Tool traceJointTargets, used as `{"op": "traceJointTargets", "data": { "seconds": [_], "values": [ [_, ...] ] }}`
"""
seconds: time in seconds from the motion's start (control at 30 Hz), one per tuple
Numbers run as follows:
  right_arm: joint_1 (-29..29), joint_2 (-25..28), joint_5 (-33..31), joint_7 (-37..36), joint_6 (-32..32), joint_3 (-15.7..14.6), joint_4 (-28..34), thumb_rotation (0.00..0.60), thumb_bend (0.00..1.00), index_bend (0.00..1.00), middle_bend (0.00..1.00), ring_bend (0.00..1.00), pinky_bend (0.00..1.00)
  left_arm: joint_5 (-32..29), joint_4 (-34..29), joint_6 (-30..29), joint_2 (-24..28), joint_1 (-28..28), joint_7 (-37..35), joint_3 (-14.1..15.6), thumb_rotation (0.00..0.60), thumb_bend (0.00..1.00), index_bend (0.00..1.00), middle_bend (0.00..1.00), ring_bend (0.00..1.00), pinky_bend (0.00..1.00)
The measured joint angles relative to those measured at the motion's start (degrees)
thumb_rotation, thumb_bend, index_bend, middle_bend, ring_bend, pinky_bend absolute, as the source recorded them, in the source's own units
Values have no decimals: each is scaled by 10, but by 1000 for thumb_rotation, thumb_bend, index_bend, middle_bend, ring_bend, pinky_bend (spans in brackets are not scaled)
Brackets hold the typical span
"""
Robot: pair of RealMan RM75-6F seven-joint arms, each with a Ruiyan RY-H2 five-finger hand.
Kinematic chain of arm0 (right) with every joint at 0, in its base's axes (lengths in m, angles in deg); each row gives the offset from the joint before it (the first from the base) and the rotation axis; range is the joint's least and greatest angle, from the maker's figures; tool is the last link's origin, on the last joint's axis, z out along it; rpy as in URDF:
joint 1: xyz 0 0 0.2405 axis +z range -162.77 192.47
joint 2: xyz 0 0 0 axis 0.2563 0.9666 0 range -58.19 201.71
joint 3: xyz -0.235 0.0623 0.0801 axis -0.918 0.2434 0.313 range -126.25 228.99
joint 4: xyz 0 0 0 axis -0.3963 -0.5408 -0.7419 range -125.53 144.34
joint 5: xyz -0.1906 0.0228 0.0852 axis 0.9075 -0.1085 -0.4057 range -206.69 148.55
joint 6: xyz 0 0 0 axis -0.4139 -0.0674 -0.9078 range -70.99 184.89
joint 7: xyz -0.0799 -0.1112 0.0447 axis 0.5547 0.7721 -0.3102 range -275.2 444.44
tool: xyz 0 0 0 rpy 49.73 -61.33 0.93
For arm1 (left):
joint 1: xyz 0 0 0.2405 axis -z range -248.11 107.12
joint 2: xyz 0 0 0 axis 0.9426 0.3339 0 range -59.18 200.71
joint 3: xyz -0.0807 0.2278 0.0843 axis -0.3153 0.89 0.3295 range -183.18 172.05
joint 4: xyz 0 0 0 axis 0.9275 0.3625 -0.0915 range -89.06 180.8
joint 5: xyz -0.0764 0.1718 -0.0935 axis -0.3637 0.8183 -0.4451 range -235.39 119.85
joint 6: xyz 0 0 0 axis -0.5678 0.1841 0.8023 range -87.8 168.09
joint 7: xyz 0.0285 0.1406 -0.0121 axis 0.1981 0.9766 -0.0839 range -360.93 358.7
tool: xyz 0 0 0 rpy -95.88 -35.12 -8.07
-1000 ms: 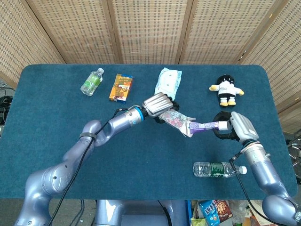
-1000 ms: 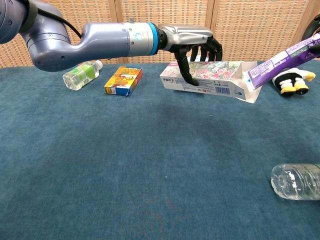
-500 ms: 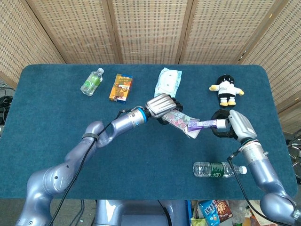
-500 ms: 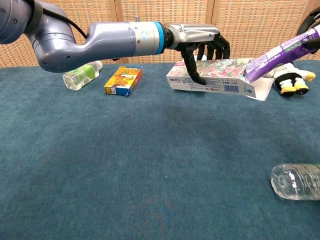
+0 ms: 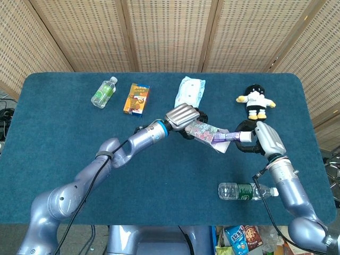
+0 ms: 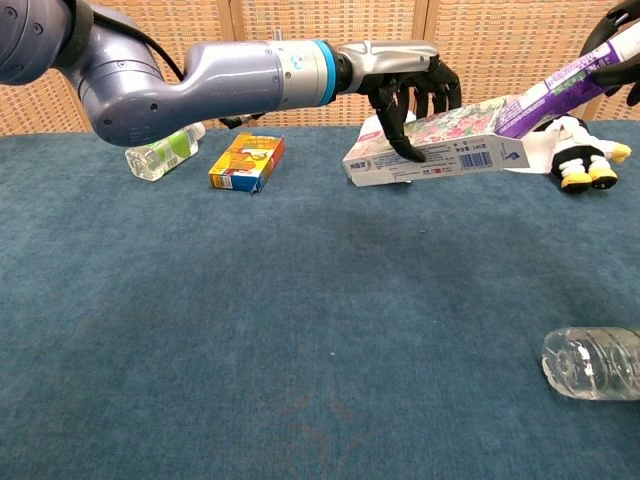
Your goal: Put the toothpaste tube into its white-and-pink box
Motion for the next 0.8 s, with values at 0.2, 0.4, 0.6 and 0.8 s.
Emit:
{"op": "traceJointTargets", "data": {
  "seconds": [0.2, 0.4, 0.6, 0.8],
  "values": [
    [-4, -9, 6, -5, -17, 6, 6, 600, 707, 659, 594, 422, 404, -29, -20, 17, -2, -1, -21, -25, 600, 319, 426, 413, 364, 416],
    [-5, 2, 0, -21, 3, 14, 10, 600, 709, 659, 594, 421, 404, -40, -13, -1, -18, -8, -28, -40, 600, 320, 426, 413, 364, 416],
    [-2, 11, -4, -20, 12, 18, 6, 600, 709, 659, 594, 422, 404, -41, -5, -12, -30, -14, -43, -43, 600, 320, 427, 413, 364, 416],
    [-2, 9, 13, -7, -6, 17, 4, 600, 710, 659, 594, 421, 404, -53, -1, -20, -43, -20, -75, -55, 600, 320, 431, 413, 364, 416]
  ]
}}
